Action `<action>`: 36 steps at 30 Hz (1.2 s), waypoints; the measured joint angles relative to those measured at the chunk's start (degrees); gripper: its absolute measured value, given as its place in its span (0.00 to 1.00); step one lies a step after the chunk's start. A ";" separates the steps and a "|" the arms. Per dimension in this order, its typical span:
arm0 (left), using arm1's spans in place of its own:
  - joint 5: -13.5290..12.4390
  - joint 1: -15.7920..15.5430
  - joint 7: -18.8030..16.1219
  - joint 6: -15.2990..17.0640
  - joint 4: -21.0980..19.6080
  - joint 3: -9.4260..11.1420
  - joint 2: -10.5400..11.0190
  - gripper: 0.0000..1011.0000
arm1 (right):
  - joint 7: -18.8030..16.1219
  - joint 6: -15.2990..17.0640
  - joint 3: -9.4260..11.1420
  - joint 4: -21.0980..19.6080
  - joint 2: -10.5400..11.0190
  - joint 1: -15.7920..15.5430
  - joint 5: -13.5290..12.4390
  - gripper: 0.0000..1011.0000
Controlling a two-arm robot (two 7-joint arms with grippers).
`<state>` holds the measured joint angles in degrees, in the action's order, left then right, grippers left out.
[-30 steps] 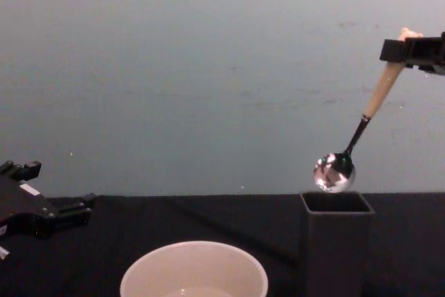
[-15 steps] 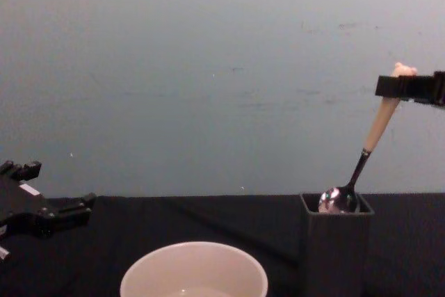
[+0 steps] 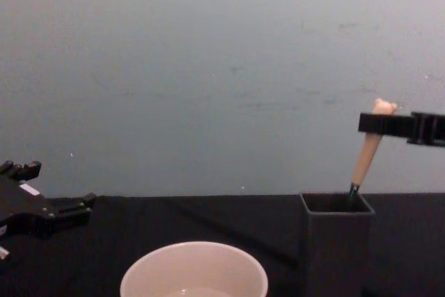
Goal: Pick up the stirring spoon with one hand, stir inside the cup, then place it back in its original position.
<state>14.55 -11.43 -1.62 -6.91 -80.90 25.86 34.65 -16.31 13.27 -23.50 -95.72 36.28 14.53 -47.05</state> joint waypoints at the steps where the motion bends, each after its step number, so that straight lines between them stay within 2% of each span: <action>1: 0.00 0.00 0.00 0.00 0.00 0.00 0.00 0.99 | -0.06 0.06 -0.11 0.12 -0.05 0.00 0.29 0.21; 17: 0.00 0.00 0.00 0.00 0.00 0.00 0.00 0.99 | -0.54 1.49 -1.28 2.97 -2.45 0.57 4.85 0.21; 36: 0.00 0.00 0.00 0.00 0.00 0.00 0.00 0.99 | -1.07 2.75 -0.80 4.01 -4.02 0.23 8.40 0.21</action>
<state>14.55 -11.43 -1.62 -6.91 -80.90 25.86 34.65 -17.38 16.02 -24.30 -91.71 32.26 14.75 -38.65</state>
